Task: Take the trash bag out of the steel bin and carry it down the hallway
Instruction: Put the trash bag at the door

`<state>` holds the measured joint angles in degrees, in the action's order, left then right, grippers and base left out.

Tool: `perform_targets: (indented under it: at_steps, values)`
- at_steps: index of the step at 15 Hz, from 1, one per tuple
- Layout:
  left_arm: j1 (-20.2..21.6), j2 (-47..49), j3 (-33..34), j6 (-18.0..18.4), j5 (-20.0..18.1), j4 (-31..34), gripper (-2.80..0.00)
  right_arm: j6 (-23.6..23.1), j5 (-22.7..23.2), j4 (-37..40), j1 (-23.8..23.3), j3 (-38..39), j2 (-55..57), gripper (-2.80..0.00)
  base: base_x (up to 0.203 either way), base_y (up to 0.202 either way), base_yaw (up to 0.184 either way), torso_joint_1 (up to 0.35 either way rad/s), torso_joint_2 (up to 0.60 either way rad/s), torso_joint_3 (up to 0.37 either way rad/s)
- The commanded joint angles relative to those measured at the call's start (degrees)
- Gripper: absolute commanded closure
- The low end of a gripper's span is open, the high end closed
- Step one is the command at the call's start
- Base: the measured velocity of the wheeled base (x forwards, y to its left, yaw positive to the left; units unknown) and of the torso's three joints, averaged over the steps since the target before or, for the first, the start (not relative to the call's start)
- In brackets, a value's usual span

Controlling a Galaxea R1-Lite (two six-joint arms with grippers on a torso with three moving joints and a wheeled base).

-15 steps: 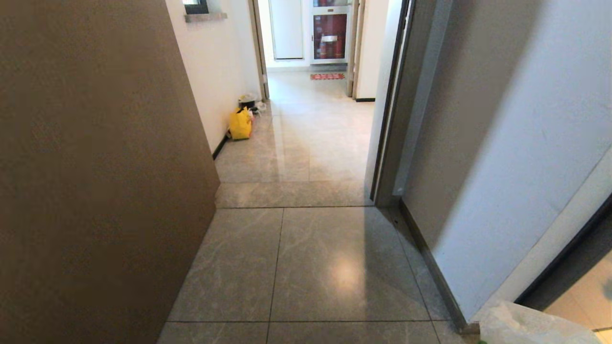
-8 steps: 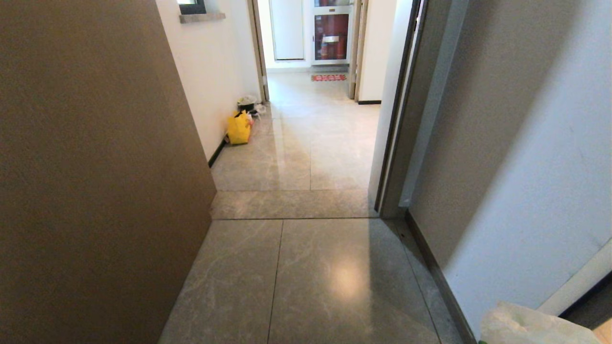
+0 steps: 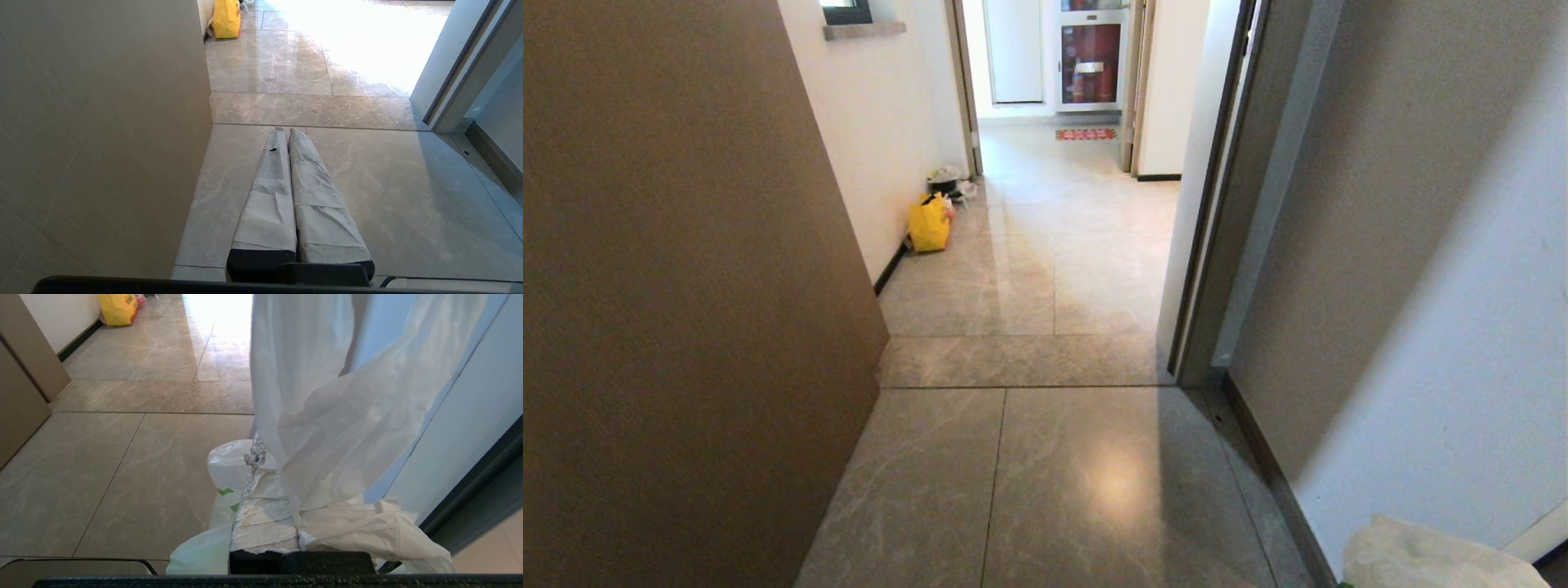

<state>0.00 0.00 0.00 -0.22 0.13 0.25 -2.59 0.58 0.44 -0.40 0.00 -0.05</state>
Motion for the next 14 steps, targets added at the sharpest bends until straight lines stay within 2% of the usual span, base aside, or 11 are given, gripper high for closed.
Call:
perform_targets:
  at_steps: [1,8,14]
  values:
    - [0.0,0.0,0.0,0.0,0.0,0.1,0.00,-0.1,0.0,0.0,0.1,0.0,0.0,0.00,0.000,0.000,0.000,0.000,0.00,0.000]
    - [0.0,0.0,0.0,0.0,0.0,0.0,0.00,0.0,0.0,0.0,0.0,0.0,0.0,0.00,0.001,0.001,0.005,0.001,0.00,0.000]
    - [0.0,0.0,0.0,0.1,0.0,0.0,0.00,-0.1,0.0,0.0,0.1,0.0,0.0,0.00,0.001,0.141,0.000,0.001,0.00,0.000]
